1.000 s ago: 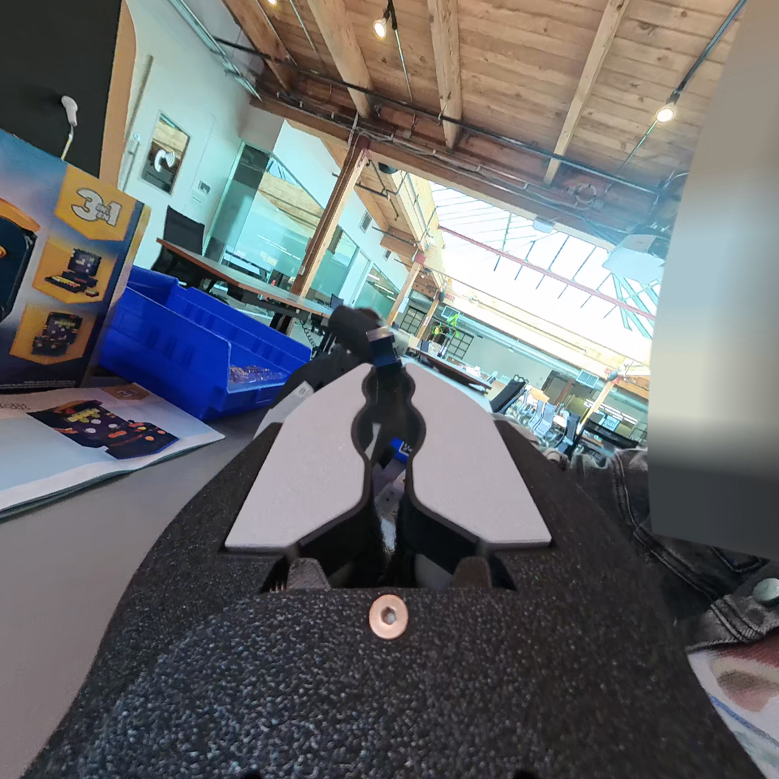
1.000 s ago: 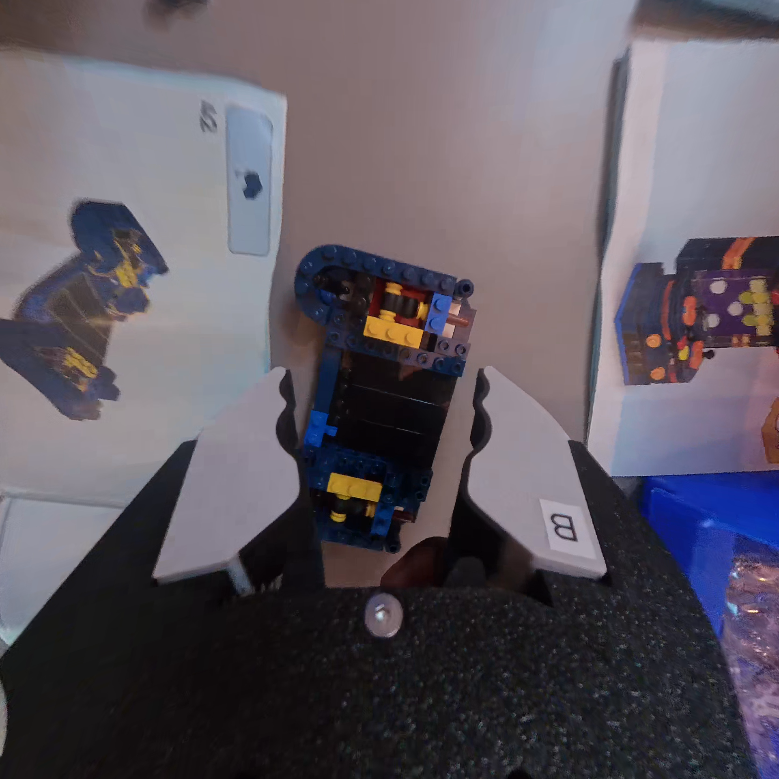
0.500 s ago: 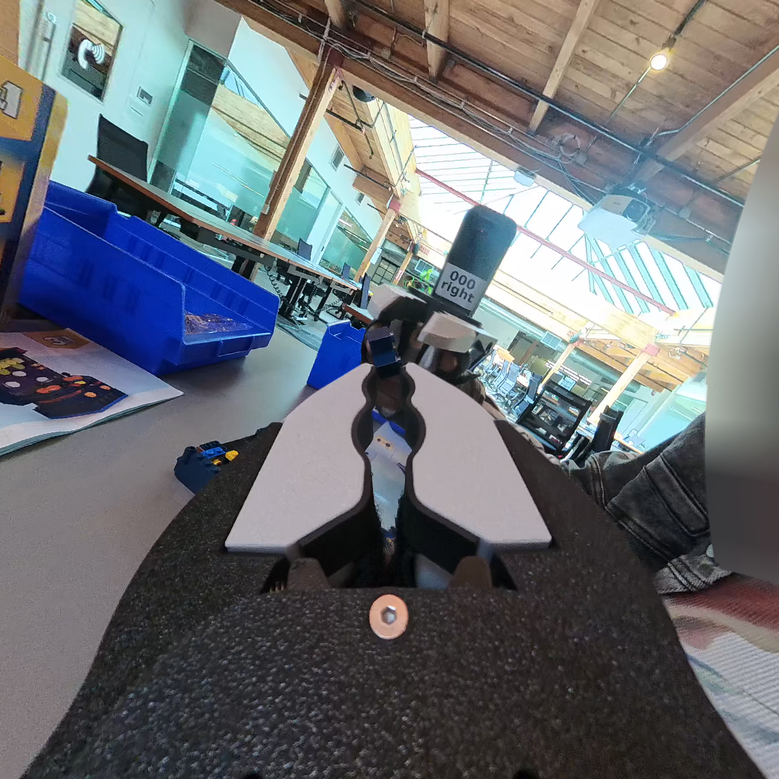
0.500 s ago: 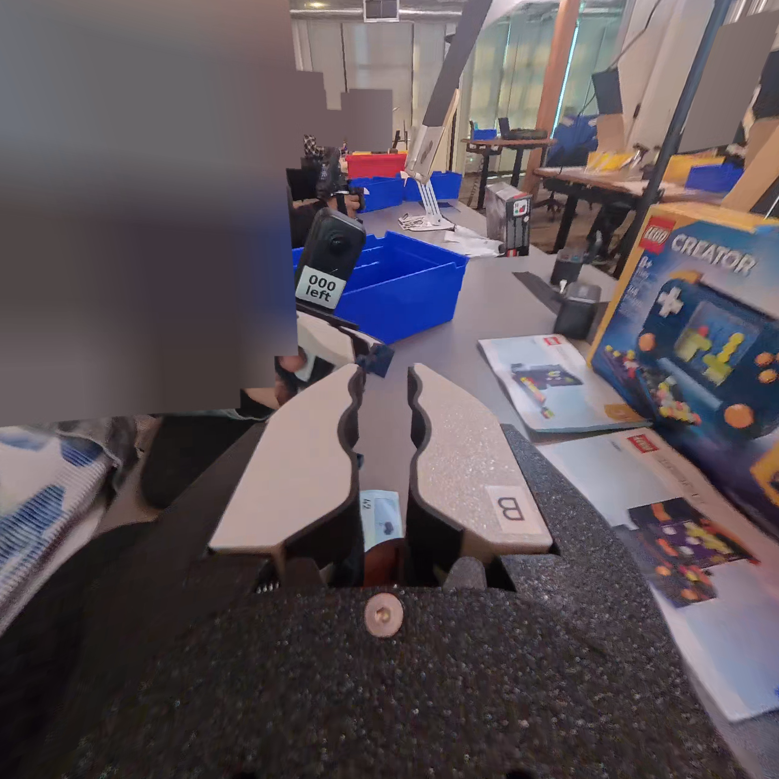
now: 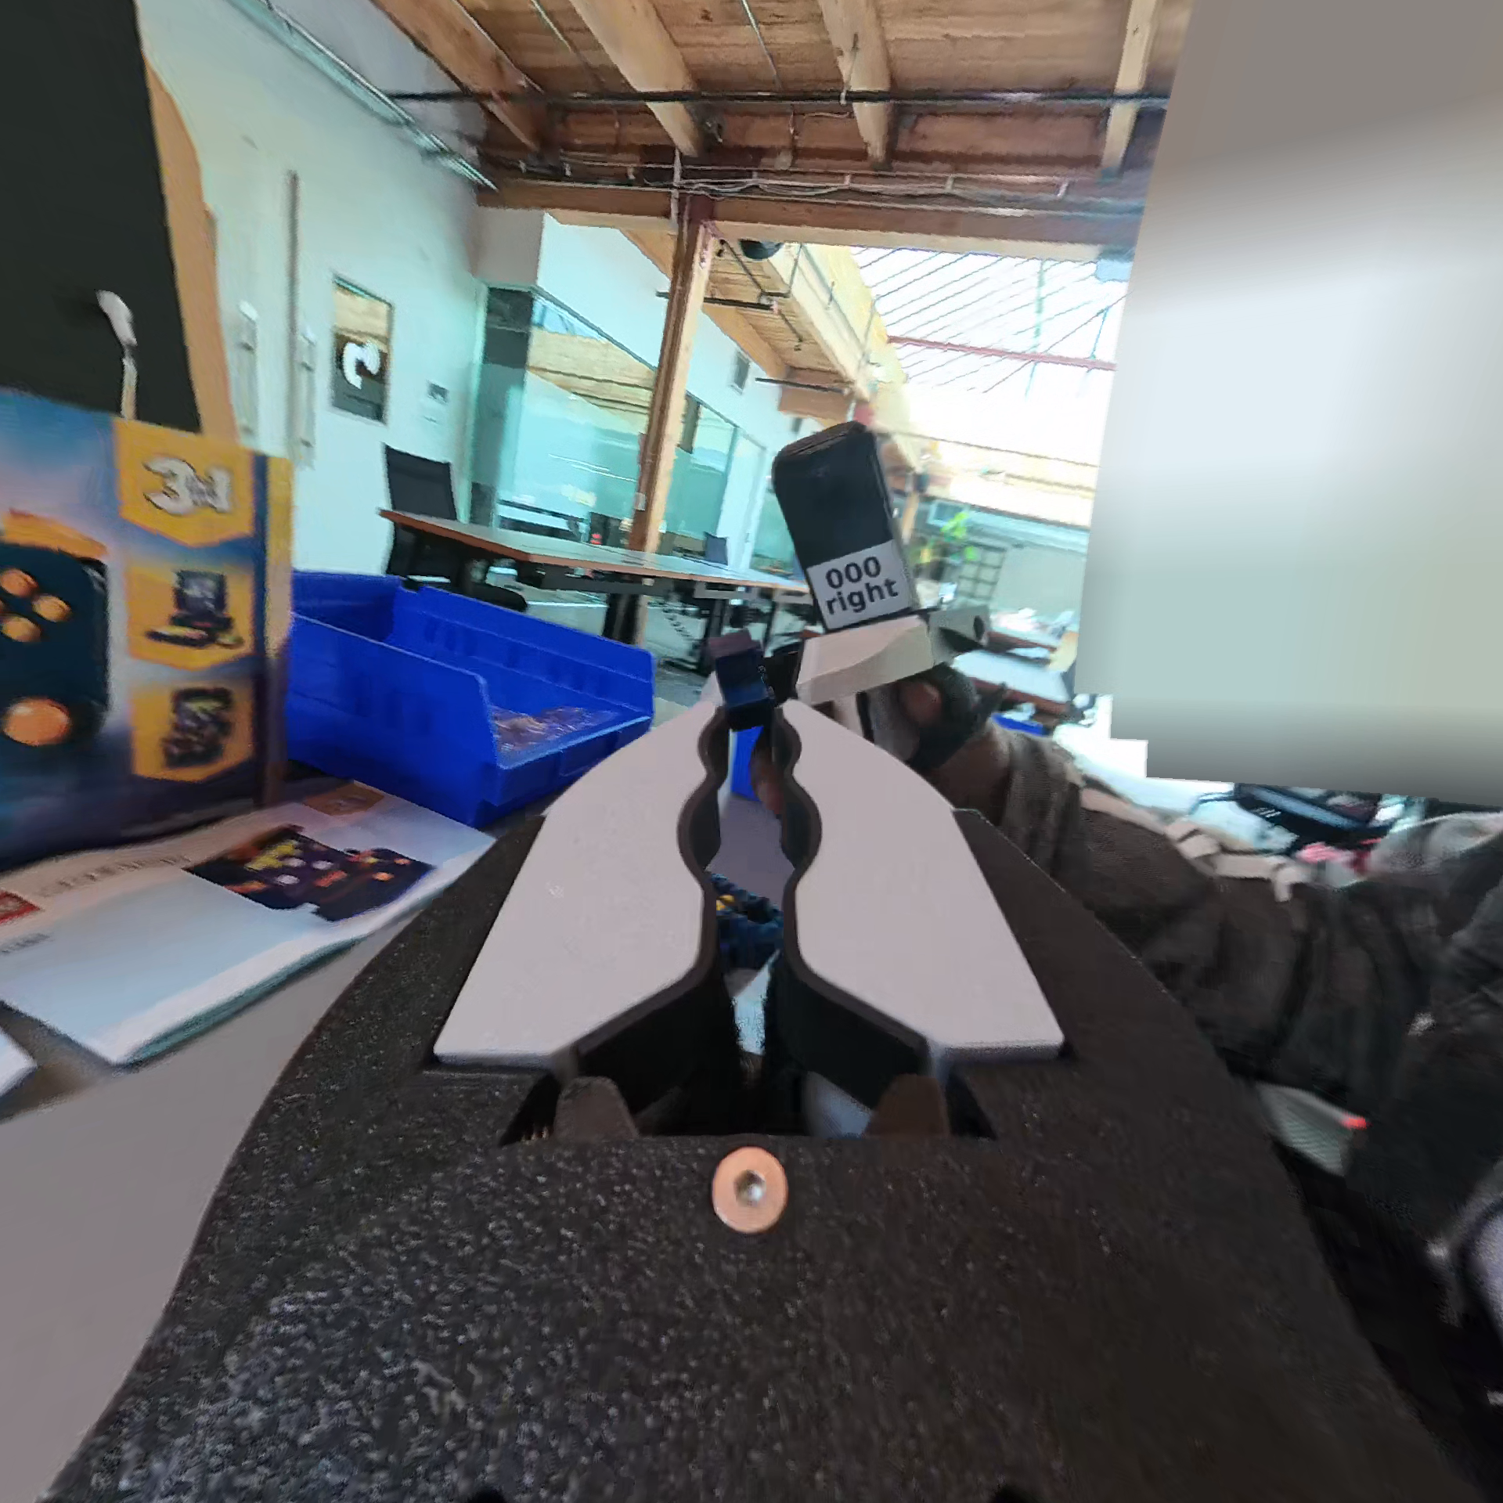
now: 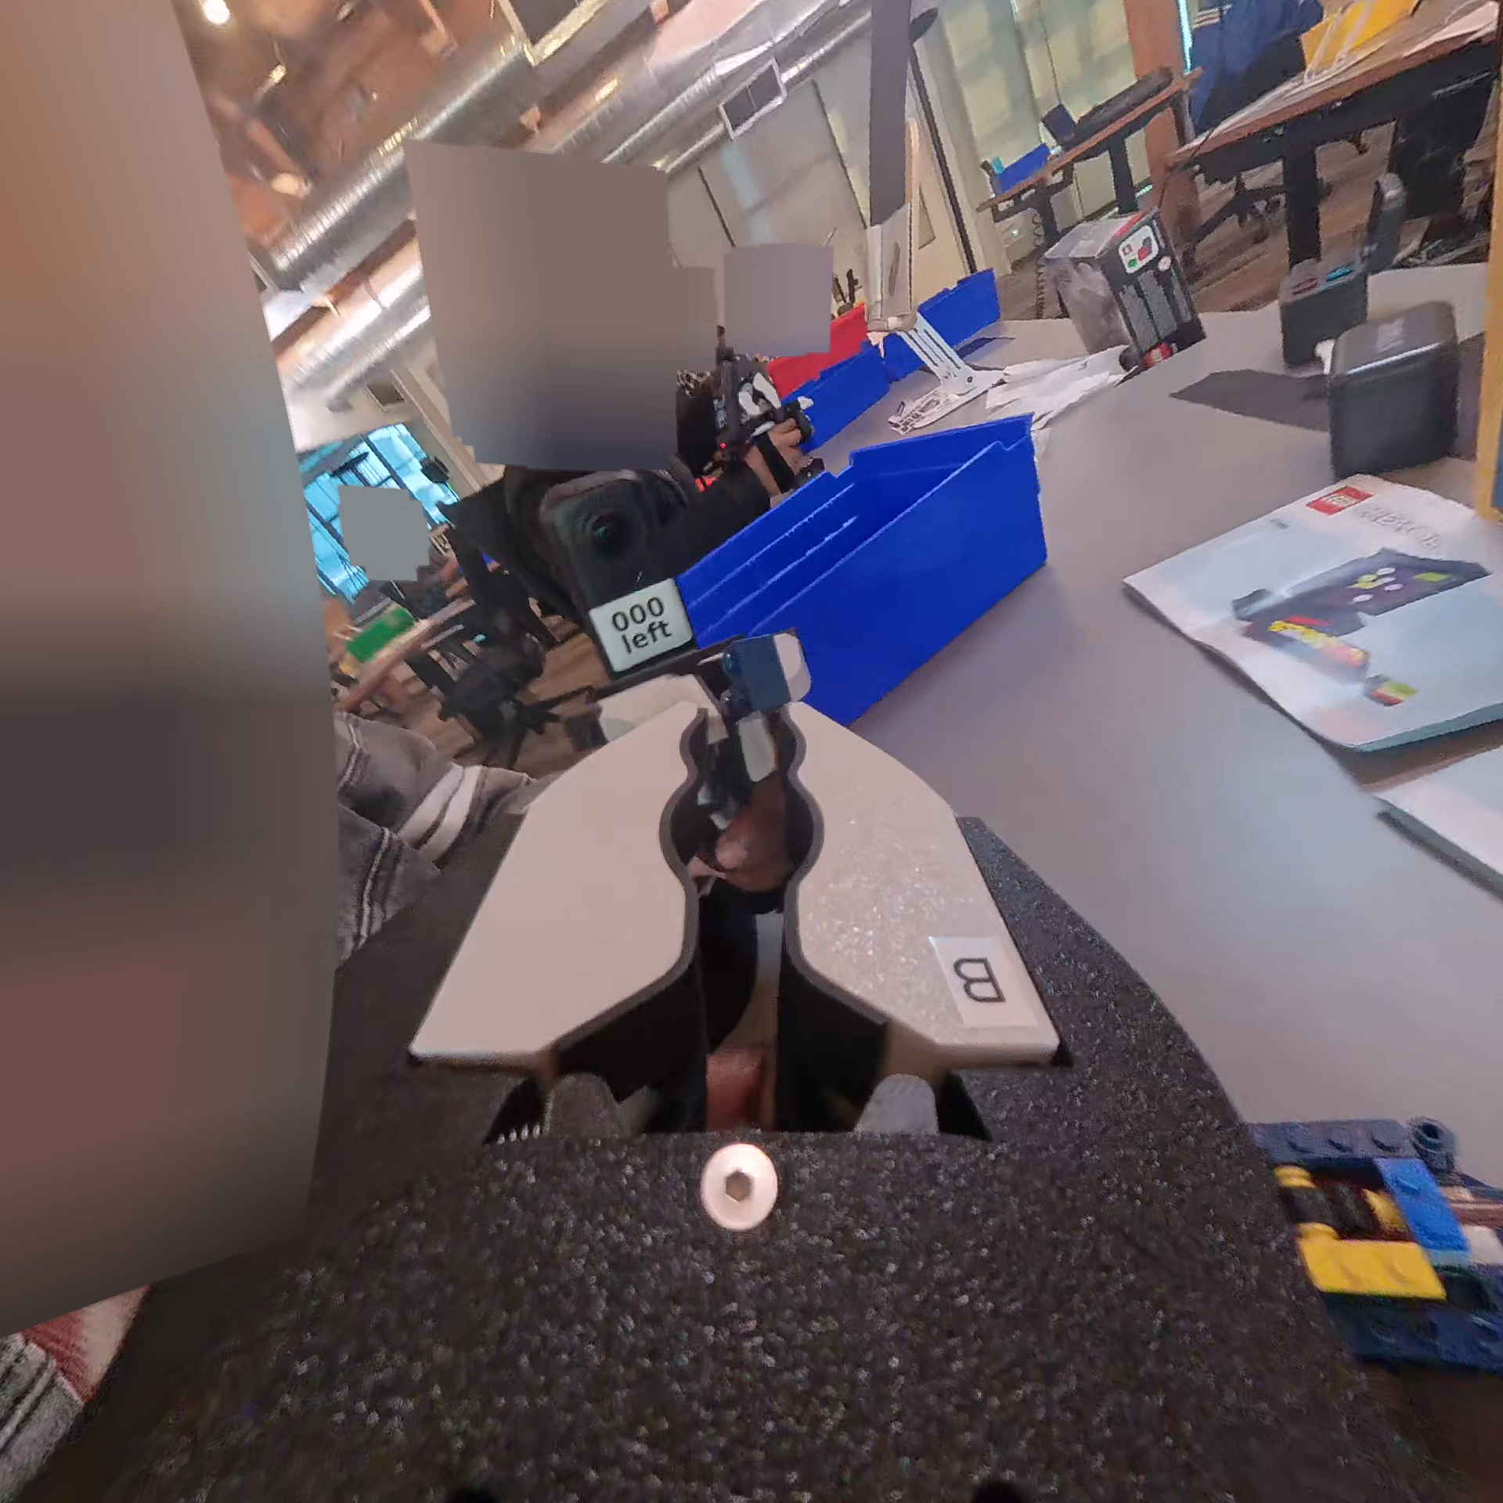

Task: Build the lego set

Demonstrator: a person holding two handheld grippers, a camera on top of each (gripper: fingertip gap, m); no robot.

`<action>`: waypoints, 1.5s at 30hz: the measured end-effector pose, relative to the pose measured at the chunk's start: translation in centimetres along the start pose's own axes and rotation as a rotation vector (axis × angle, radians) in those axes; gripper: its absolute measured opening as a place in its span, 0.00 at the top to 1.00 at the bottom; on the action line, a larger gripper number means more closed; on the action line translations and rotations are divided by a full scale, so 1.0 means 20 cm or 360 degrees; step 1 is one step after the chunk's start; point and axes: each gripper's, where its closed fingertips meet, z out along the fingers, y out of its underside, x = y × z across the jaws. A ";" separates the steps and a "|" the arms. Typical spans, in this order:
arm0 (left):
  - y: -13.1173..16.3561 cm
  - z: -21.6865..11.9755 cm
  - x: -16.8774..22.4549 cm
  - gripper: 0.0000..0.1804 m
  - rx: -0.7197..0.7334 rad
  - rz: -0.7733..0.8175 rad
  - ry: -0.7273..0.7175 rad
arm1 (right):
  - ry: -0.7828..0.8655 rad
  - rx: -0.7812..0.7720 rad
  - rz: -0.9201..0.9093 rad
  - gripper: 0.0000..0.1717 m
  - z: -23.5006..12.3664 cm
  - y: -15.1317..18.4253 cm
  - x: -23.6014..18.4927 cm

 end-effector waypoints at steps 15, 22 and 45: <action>0.04 0.01 -0.03 0.95 -0.0162 0.0890 -0.0387 | 0.0504 -0.0081 -0.0361 0.95 -0.07 -0.07 0.11; 0.12 0.02 -0.07 0.95 -0.0303 0.0783 -0.0372 | 0.1167 -0.1092 -0.0859 0.95 -0.50 0.16 0.50; 0.16 0.02 -0.10 0.95 -0.0338 0.0569 -0.0328 | 0.0861 -0.1433 -0.0701 0.95 -0.43 0.49 0.57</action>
